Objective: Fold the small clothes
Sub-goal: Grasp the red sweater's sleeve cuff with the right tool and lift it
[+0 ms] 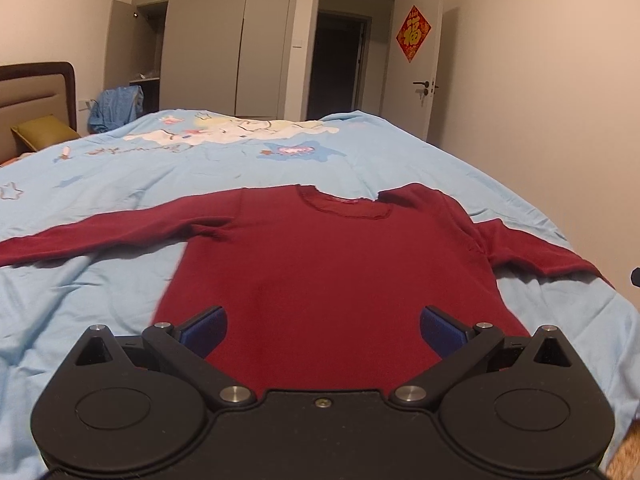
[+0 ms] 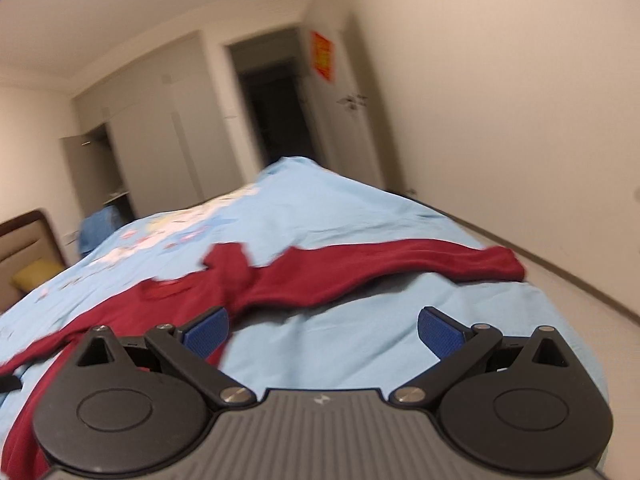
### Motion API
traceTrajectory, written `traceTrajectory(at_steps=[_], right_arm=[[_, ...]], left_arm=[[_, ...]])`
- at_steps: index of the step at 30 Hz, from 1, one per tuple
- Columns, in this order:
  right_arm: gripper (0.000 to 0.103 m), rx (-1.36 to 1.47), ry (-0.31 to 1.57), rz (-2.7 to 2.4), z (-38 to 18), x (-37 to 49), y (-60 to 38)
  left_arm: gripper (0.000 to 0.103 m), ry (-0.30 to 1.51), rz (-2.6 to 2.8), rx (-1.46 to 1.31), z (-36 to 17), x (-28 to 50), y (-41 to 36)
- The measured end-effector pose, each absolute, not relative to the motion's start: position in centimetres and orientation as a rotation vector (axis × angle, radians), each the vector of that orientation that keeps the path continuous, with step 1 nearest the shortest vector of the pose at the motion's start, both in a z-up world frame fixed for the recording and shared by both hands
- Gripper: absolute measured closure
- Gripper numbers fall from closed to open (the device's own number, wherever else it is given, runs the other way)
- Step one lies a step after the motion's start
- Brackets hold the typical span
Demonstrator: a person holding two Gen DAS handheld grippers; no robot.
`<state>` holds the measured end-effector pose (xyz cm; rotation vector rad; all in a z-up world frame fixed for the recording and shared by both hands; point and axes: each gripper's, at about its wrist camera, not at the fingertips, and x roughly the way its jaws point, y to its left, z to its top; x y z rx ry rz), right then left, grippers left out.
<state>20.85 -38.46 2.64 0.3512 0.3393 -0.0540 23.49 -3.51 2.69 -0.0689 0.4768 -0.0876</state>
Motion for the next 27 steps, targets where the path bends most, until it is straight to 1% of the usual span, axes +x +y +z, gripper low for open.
traceTrajectory(at_steps=[9, 14, 17, 21, 22, 26, 27], right_arm=[[0.000, 0.585, 0.413, -0.229, -1.0, 28.7, -47.6], [0.000, 0.731, 0.431, -0.292, -3.6, 31.4, -50.8], [0.004, 0.805, 0.423, -0.321, -4.7, 32.7, -52.2], [0.012, 0.879, 0.392, -0.357, -5.6, 34.4, -53.7], [0.018, 0.897, 0.385, -0.368, -5.8, 34.9, -54.1], [0.034, 0.985, 0.375, -0.432, -6.5, 36.1, -55.1], [0.045, 0.993, 0.381, -0.451, -6.6, 36.4, -55.2]], left_arm=[[0.001, 0.477, -0.102, -0.065, -0.1, 32.7, -7.2], [0.001, 0.478, -0.071, -0.064, -1.7, 35.9, -7.5], [0.001, 0.495, -0.056, -0.084, -2.6, 36.6, -6.9], [0.001, 0.536, -0.048, -0.107, -3.9, 37.4, -6.4], [0.001, 0.541, -0.047, -0.108, -4.1, 37.4, -6.4], [0.001, 0.538, -0.047, -0.095, -4.3, 37.3, -6.5], [0.001, 0.538, -0.048, -0.093, -4.3, 37.3, -6.5]])
